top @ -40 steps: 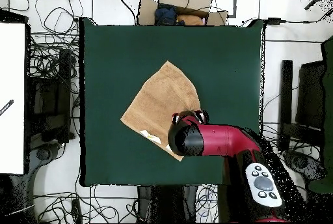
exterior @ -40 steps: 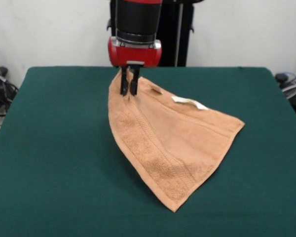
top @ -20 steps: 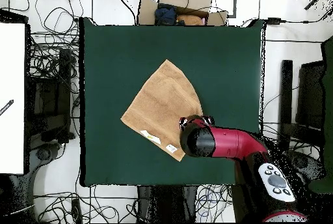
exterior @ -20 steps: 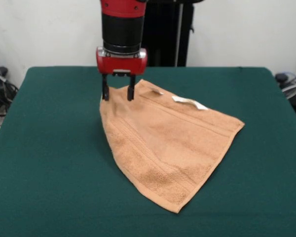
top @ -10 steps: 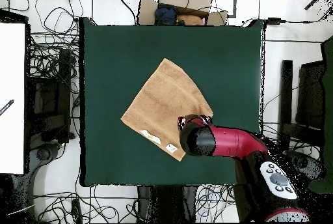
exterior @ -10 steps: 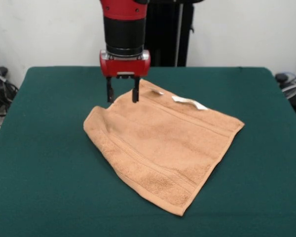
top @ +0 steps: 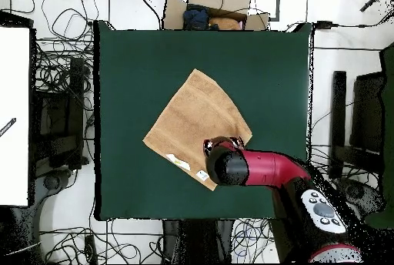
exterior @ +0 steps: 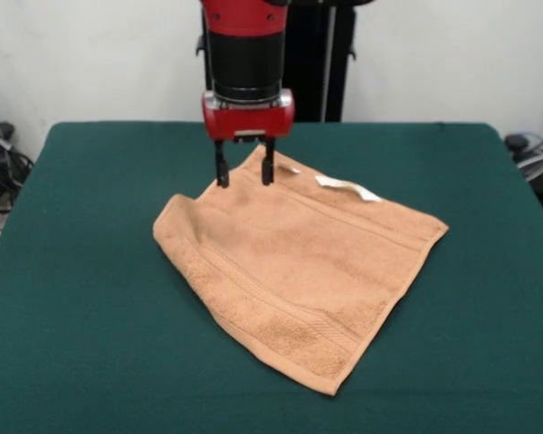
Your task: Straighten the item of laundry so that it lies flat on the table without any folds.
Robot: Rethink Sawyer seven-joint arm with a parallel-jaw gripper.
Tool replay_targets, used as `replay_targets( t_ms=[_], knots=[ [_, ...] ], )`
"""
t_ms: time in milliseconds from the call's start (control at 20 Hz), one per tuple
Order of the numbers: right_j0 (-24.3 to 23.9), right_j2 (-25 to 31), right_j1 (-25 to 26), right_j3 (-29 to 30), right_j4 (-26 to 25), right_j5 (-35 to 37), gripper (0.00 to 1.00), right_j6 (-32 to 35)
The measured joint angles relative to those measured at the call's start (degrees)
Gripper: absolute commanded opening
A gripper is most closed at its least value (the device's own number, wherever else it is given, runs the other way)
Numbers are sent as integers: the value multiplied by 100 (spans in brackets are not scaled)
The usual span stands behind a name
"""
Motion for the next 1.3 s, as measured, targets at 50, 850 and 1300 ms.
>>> replay_targets(
  t_ms=[50,850,1300],
  knots=[
    [12,-3,-17,9,0,0,100,0],
    [734,-269,-324,288,0,0,100,0],
    [896,-280,47,285,2,-50,100,0]
  ],
)
